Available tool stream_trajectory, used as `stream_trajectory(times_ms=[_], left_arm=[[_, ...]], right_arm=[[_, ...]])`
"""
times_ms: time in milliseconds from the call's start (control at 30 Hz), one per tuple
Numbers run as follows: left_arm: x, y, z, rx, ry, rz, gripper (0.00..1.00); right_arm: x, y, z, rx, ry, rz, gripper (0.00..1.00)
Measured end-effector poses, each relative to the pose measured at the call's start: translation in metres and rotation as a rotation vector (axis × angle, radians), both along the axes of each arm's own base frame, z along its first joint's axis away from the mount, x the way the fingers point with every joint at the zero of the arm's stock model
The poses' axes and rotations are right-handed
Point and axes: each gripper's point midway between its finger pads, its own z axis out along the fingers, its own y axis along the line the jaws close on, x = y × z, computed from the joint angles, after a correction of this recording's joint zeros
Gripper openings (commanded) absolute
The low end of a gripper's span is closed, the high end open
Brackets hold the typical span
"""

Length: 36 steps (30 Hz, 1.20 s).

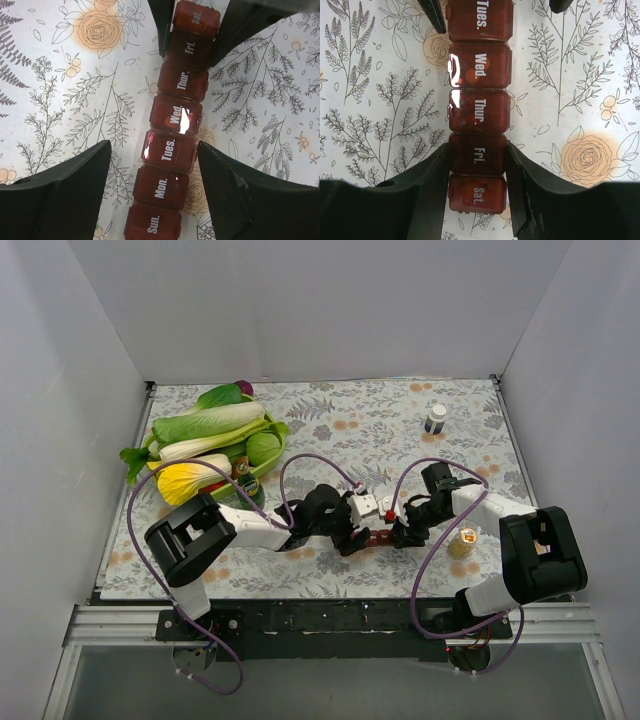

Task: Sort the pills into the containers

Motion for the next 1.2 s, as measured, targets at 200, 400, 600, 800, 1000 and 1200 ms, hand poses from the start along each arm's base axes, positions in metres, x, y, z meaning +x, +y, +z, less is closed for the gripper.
stream_trajectory(times_ms=[200,400,600,800,1000,1200], left_arm=[[0.008,0.003,0.002,-0.021,0.053,0.052,0.65],[0.012,0.006,0.003,-0.027,0.095,0.085,0.63],[0.020,0.007,0.008,-0.048,0.129,0.129,0.63],[0.039,0.001,0.020,-0.078,0.130,0.206,0.63],[0.064,0.008,0.002,-0.030,0.139,0.339,0.57],[0.072,0.017,-0.015,0.035,0.160,0.409,0.60]], right_arm=[[0.000,0.000,0.000,0.000,0.000,-0.001,0.39],[0.002,0.000,0.000,0.002,-0.005,-0.004,0.39],[0.006,0.001,0.001,0.001,-0.017,-0.005,0.39],[0.008,0.000,0.001,0.002,-0.022,-0.009,0.39],[0.008,0.000,0.001,0.003,-0.024,-0.006,0.39],[0.008,0.000,0.001,0.003,-0.024,-0.006,0.45]])
